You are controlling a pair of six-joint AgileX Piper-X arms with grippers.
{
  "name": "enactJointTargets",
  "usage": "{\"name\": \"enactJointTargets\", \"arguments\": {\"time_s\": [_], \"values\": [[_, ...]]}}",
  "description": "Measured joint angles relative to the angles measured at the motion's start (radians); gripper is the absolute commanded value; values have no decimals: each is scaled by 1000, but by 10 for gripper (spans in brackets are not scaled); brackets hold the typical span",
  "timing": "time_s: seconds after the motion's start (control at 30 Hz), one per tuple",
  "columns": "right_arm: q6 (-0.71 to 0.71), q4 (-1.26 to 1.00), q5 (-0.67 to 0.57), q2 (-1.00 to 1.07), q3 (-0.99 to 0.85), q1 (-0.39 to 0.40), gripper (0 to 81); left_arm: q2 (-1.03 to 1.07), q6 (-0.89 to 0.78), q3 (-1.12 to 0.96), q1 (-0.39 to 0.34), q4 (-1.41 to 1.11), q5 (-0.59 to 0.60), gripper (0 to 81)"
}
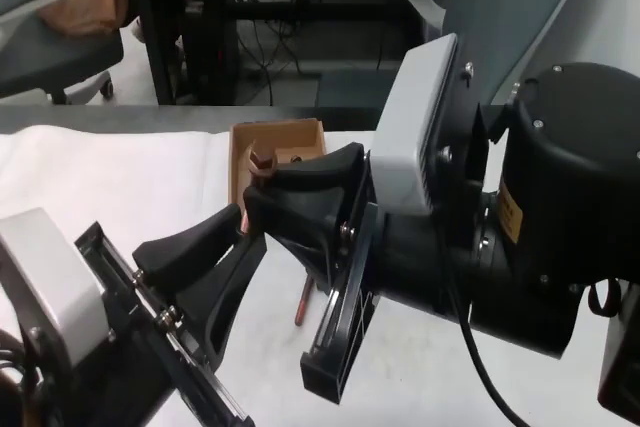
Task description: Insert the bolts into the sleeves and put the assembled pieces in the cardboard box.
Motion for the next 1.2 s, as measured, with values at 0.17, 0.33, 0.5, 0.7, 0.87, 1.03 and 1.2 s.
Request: {"name": "enactJointTargets", "arguments": {"time_s": [0.17,0.33,0.5,0.7,0.87,1.03,1.2], "values": [[65,21,11,0,0,3,4,0,-2,0,0,-11,67,18],[73,26,11,0,0,4,4,0,-3,0,2,-17,88,18],[73,26,11,0,0,4,196,0,-3,0,2,-17,89,18],[134,24,58,0,0,4,700,0,-3,0,2,-20,124,18],[199,-31,66,0,0,4,700,0,-3,0,2,-20,115,18],[266,-140,70,-72,-11,12,700,10,38,0,2,-14,21,18],[232,64,183,-235,-21,15,700,116,104,-58,40,64,-46,18]]}}
